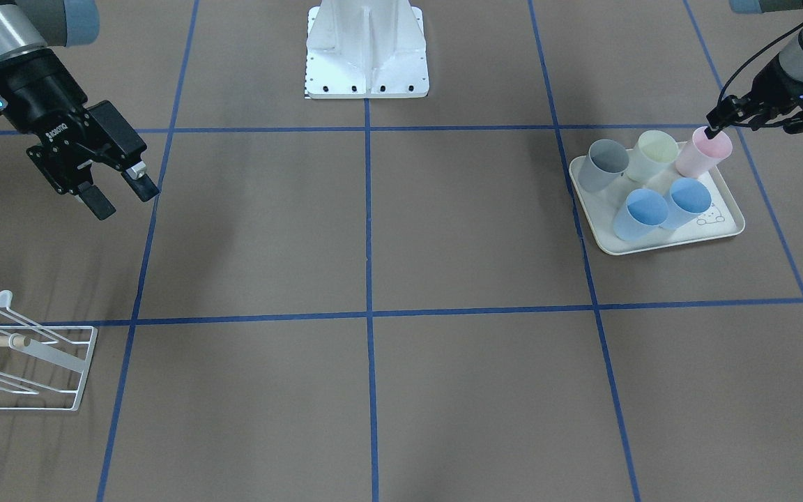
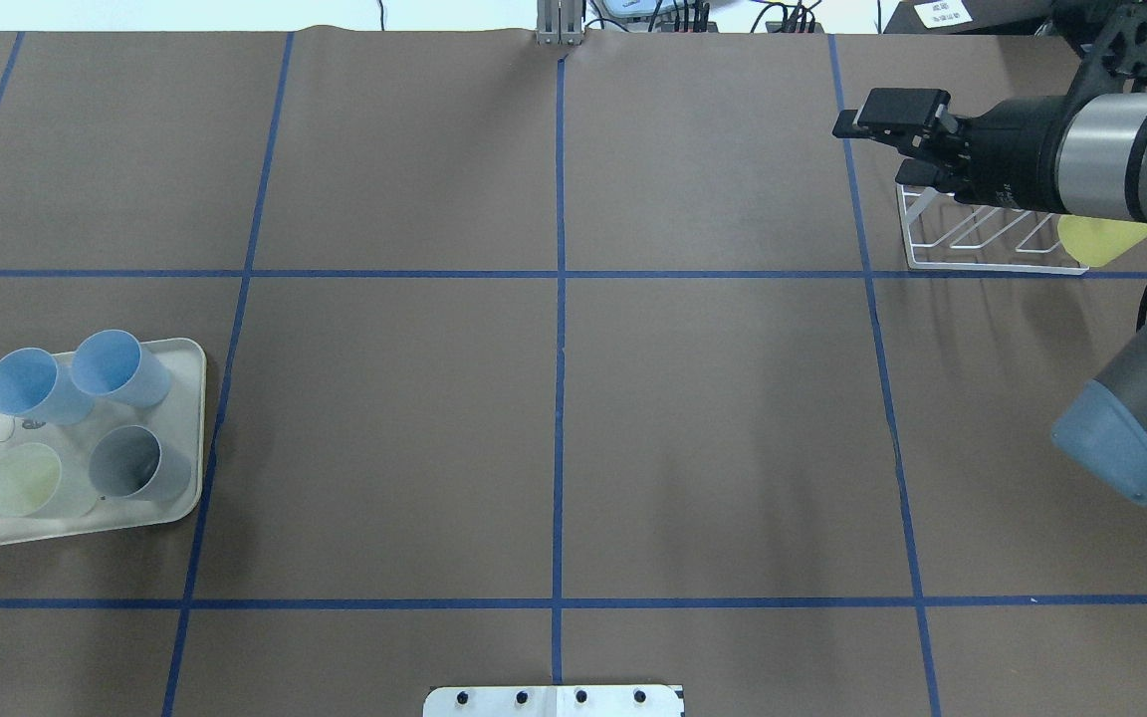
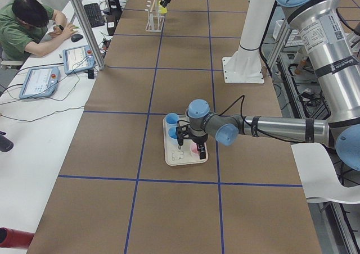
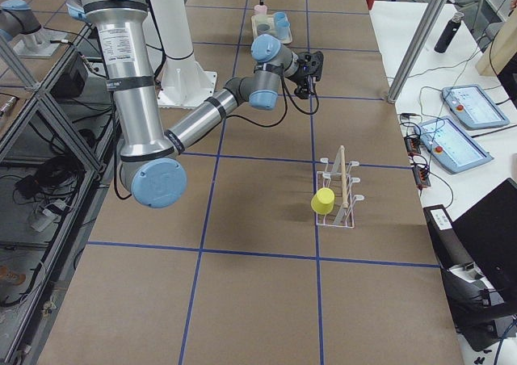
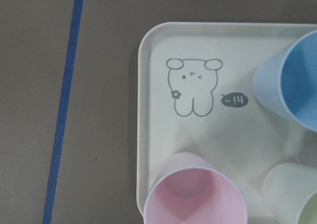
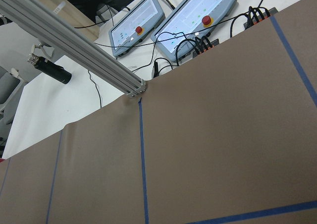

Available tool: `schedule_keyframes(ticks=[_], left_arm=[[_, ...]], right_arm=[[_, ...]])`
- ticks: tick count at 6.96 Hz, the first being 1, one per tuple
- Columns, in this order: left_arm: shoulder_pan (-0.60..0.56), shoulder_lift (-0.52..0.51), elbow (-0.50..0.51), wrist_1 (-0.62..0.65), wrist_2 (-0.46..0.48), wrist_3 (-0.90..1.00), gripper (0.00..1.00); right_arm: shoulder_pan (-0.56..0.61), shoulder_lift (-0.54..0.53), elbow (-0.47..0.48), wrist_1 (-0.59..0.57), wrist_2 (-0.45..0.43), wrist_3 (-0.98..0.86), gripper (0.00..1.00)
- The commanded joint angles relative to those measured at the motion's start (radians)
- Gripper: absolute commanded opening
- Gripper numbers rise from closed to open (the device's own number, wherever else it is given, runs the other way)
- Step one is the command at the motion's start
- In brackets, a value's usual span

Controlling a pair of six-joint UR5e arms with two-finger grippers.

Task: Transfer IKEA cup to right arm and place on rack

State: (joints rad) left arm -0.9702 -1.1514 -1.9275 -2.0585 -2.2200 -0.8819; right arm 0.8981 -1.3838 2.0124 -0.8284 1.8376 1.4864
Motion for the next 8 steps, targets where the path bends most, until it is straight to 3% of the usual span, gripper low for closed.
schedule_keyframes(ticks=[1, 3, 4, 5, 8], left_arm=[[0.004, -0.007, 0.024, -0.003, -0.001, 0.000, 0.97], [0.004, -0.017, 0.044, -0.006, -0.001, -0.003, 0.85], [0.005, -0.024, 0.050, -0.005, -0.001, -0.003, 0.76], [0.005, -0.031, 0.058, -0.005, -0.001, -0.008, 0.59], [0.007, -0.039, 0.067, -0.005, -0.026, -0.006, 0.43]], right_arm=[[-0.001, 0.000, 0.002, 0.000, 0.000, 0.000, 1.00], [-0.001, 0.000, 0.002, 0.000, 0.000, 0.000, 1.00], [-0.001, 0.000, 0.002, 0.000, 0.002, 0.000, 1.00], [-0.001, 0.000, 0.000, 0.000, 0.002, 0.000, 1.00], [-0.001, 0.000, 0.002, 0.000, 0.002, -0.001, 1.00]])
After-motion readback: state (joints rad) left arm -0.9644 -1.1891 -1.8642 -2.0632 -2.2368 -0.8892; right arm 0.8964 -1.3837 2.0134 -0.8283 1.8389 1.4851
